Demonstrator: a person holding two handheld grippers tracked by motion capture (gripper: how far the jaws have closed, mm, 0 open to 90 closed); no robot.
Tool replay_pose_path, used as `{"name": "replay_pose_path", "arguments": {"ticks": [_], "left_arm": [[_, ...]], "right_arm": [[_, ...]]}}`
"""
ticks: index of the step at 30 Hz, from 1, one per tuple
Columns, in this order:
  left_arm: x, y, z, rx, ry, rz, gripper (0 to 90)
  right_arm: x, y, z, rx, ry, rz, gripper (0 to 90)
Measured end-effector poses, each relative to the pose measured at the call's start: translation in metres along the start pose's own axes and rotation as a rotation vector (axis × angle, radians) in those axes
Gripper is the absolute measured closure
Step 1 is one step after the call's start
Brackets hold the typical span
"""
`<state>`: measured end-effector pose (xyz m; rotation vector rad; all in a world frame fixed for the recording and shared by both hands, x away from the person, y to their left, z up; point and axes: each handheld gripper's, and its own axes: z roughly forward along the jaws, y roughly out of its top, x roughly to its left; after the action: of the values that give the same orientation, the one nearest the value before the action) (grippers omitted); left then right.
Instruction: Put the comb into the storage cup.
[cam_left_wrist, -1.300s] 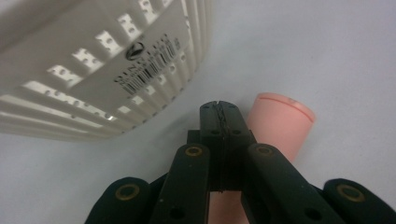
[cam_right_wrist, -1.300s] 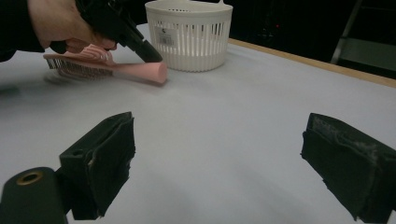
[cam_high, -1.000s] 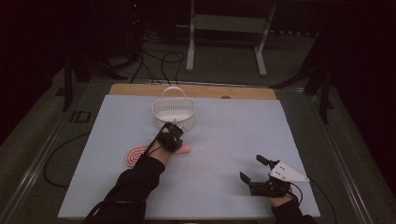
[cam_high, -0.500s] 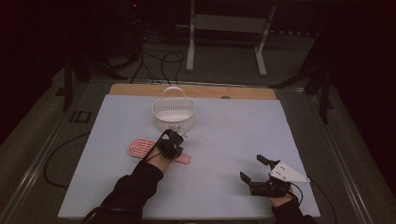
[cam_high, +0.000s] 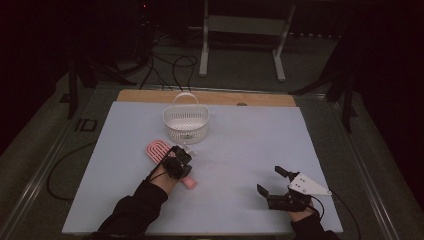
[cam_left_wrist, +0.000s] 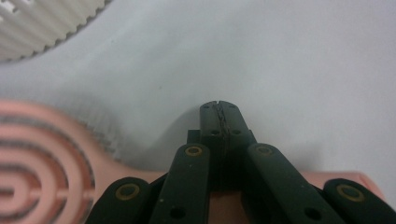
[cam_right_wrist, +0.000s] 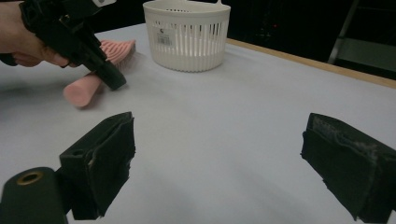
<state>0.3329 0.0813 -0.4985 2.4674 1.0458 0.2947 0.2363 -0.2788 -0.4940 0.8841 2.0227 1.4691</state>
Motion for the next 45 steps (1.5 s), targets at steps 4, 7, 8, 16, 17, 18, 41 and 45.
{"name": "replay_pose_path", "arguments": {"ticks": [4, 7, 8, 16, 17, 18, 41, 45], "left_arm": [[0.000, -0.005, -0.004, 0.001, -0.005, -0.001, 90.0], [-0.001, -0.009, -0.007, 0.005, -0.006, 0.006, 90.0], [-0.001, -0.009, -0.007, 0.004, -0.008, 0.004, 90.0], [-0.001, -0.014, -0.010, 0.015, -0.014, 0.008, 90.0], [-0.001, -0.014, -0.010, 0.015, -0.014, 0.008, 90.0], [-0.001, -0.014, -0.011, 0.021, -0.014, 0.015, 90.0], [0.009, -0.058, -0.042, 0.063, -0.094, -0.015, 90.0], [0.013, -0.065, -0.045, 0.078, -0.084, -0.017, 90.0]], "right_arm": [[0.000, 0.000, 0.000, 0.003, 0.001, 0.004, 9.5], [0.000, 0.000, 0.000, 0.001, -0.001, 0.000, 9.5], [0.000, 0.000, 0.000, 0.000, 0.001, 0.002, 9.5], [0.000, 0.000, 0.000, 0.004, 0.001, 0.003, 9.5], [0.000, 0.000, 0.000, 0.004, 0.001, 0.003, 9.5], [0.000, 0.000, 0.000, 0.001, -0.001, 0.002, 9.5], [0.001, 0.001, 0.000, 0.003, 0.001, 0.003, 9.5], [0.001, 0.000, 0.000, 0.002, -0.002, 0.003, 9.5]]}}
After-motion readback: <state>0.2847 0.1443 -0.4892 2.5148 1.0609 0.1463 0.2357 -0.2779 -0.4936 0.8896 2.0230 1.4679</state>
